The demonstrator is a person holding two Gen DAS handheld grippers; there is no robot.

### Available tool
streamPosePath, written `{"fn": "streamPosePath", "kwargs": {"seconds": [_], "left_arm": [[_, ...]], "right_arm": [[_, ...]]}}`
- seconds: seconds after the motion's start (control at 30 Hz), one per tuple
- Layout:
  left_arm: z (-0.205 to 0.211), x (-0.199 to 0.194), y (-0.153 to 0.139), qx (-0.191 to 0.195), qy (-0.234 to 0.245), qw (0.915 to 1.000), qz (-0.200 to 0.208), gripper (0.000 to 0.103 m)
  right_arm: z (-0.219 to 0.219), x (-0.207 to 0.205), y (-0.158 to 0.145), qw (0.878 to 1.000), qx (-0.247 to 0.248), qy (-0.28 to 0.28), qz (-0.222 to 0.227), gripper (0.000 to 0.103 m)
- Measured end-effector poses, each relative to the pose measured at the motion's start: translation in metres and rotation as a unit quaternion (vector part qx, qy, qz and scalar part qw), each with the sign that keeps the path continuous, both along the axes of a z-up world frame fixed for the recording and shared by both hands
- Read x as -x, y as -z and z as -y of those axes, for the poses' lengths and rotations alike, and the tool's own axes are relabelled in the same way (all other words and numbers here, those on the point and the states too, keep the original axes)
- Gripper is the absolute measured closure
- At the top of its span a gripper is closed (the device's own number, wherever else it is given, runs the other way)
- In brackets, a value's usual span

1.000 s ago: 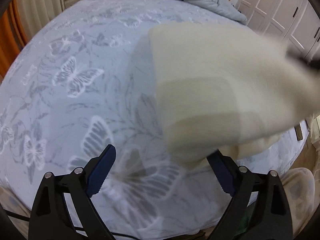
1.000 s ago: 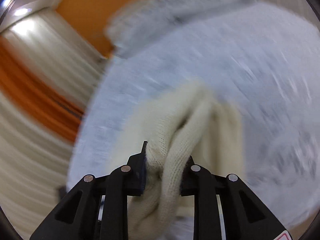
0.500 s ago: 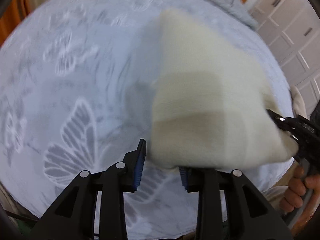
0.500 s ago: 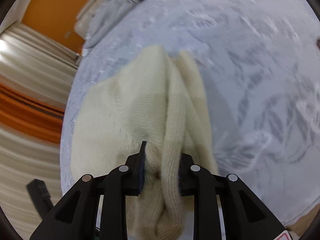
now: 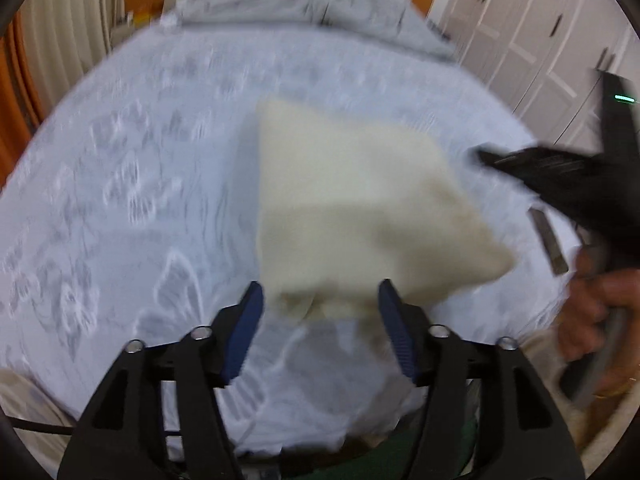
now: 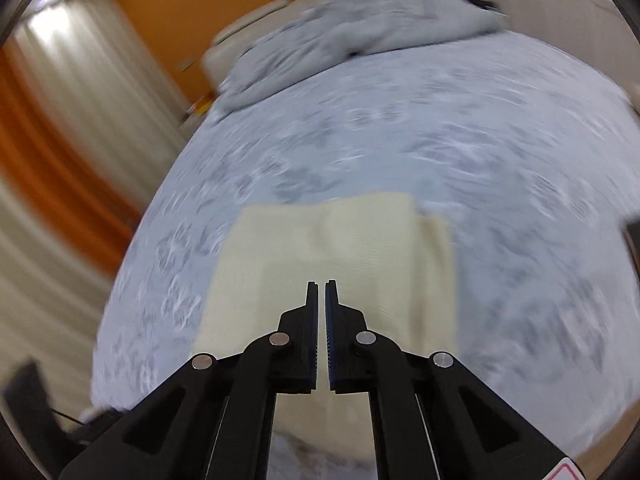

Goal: Fold small clothes

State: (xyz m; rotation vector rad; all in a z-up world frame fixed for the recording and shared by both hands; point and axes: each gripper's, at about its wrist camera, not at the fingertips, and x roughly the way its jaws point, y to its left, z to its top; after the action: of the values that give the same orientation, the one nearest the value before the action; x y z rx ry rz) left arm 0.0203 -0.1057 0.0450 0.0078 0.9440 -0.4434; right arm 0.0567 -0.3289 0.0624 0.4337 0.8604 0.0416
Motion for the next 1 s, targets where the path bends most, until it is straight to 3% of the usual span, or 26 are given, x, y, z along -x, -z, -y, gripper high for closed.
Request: {"fn": "streamPosePath", "kwargs": {"seconds": [0.1,0.13,0.2,0.23,0.27,0.33,0.43,0.5,0.63,0.7,0.73,0.8,0.87,0.93,1.0], "left_arm": [[0.01,-0.007,-0.014,0.004,0.0,0.9989,0.048,0.027],[0.016,-0.014,-0.011,-0.003,-0.002,0.999,0.043,0.027],[0.03,-0.036,0.018,-0.042,-0.008,0.9991,-0.007,0.029],[0.035,-0.044,0.035,-0.063,-0.009,0.9973,-0.036,0.036],[0.037,-0.051,0.046,-0.077,-0.007,0.9954,-0.057,0.035],[0.029,-0.056,0.06,-0.054,-0.027,0.9936,-0.095,0.034],[0.022,-0.055,0.062,-0.04,-0.036,0.9937,-0.098,0.03],[0.023,-0.053,0.062,-0.048,-0.036,0.994,-0.091,0.027],[0.028,-0.05,0.06,-0.075,-0.03,0.9942,-0.071,0.025],[0.028,-0.051,0.059,-0.08,-0.028,0.9938,-0.072,0.025],[0.029,-0.051,0.058,-0.081,-0.027,0.9936,-0.073,0.025],[0.027,-0.05,0.059,-0.081,-0.025,0.9938,-0.072,0.023],[0.024,-0.051,0.06,-0.075,-0.026,0.9943,-0.071,0.022],[0.023,-0.049,0.058,-0.072,-0.025,0.9944,-0.073,0.022],[0.023,-0.047,0.057,-0.074,-0.025,0.9942,-0.073,0.022]], "right_arm": [[-0.015,-0.036,0.04,0.997,0.037,-0.031,-0.06,0.103],[-0.013,-0.047,0.063,0.993,0.063,-0.028,-0.095,0.103],[0.003,-0.051,0.089,0.996,0.022,-0.021,-0.087,0.103],[0.012,-0.05,0.084,0.996,-0.007,-0.009,-0.092,0.103],[0.015,-0.047,0.075,0.995,-0.017,0.005,-0.094,0.102],[0.012,-0.037,0.046,0.998,-0.018,0.01,-0.059,0.1],[0.001,-0.045,0.027,0.998,-0.043,-0.024,-0.038,0.099],[-0.007,-0.065,0.031,0.997,-0.048,-0.039,-0.045,0.1],[-0.037,-0.122,0.096,0.987,-0.001,-0.066,-0.144,0.103],[-0.037,-0.128,0.091,0.988,0.005,-0.059,-0.143,0.103],[-0.038,-0.126,0.077,0.989,0.008,-0.052,-0.142,0.101],[-0.042,-0.104,0.049,0.993,0.012,-0.061,-0.098,0.1],[-0.044,-0.059,0.021,0.997,0.013,-0.062,-0.052,0.1],[-0.037,-0.015,0.023,0.998,0.017,-0.043,-0.051,0.1],[-0.03,0.007,0.049,0.995,0.034,-0.019,-0.097,0.103]]}}
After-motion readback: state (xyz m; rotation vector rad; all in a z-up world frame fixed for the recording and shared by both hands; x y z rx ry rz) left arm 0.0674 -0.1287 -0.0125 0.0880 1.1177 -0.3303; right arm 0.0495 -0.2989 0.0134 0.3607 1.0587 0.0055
